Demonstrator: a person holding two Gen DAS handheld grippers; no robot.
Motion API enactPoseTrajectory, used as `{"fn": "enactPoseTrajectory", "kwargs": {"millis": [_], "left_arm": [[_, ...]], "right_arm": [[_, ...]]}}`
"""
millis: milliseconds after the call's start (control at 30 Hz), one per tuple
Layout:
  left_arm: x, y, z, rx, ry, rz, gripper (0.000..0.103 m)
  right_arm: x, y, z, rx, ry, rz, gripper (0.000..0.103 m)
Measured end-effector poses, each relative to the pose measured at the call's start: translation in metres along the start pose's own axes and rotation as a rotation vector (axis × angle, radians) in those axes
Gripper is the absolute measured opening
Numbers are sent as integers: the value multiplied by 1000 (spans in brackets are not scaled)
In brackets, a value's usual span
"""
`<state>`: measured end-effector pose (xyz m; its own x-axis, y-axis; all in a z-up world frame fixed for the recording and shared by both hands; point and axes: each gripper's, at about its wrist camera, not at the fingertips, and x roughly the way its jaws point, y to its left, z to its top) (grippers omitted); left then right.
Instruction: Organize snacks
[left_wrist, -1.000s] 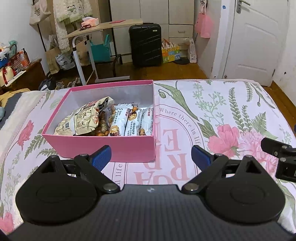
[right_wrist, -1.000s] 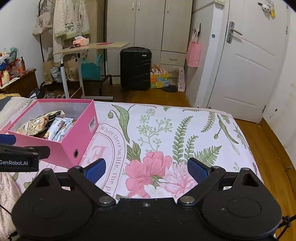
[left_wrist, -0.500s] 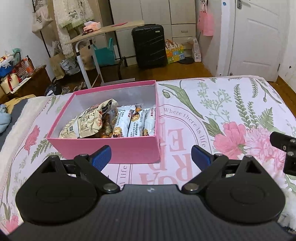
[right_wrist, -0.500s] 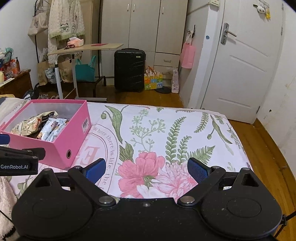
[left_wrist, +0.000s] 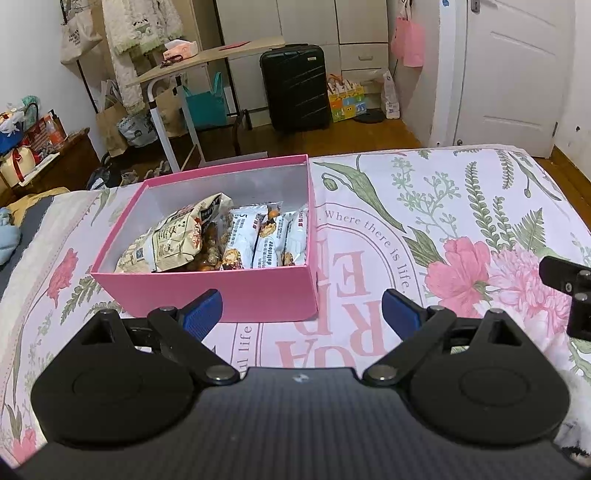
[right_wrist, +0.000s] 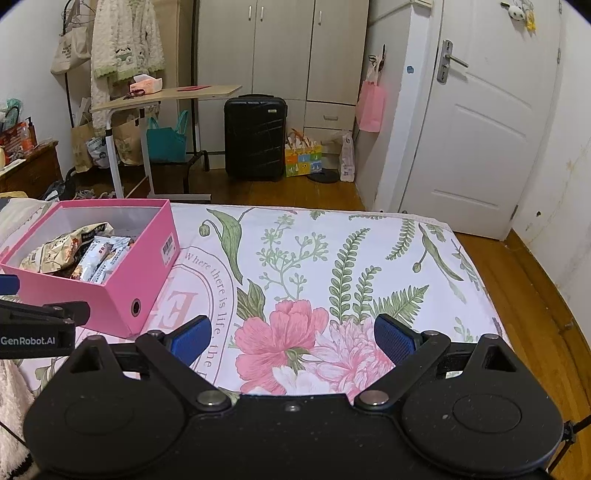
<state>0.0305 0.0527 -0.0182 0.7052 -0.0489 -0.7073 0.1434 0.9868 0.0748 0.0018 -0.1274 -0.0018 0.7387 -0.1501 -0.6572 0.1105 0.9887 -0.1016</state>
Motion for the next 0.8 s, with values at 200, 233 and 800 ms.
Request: {"fn": "enactPoseTrajectory", "kwargs": {"millis": [200,233,800], "left_arm": [[1,1,0,-15,4,-18,94],[1,1,0,-15,4,-17,94],[1,2,1,-40,12,-19,94]], "right_arm": [[0,0,1,1,1,0,97],[1,0,1,1,2,0,97],[7,-2,0,9,18,7,97]]}}
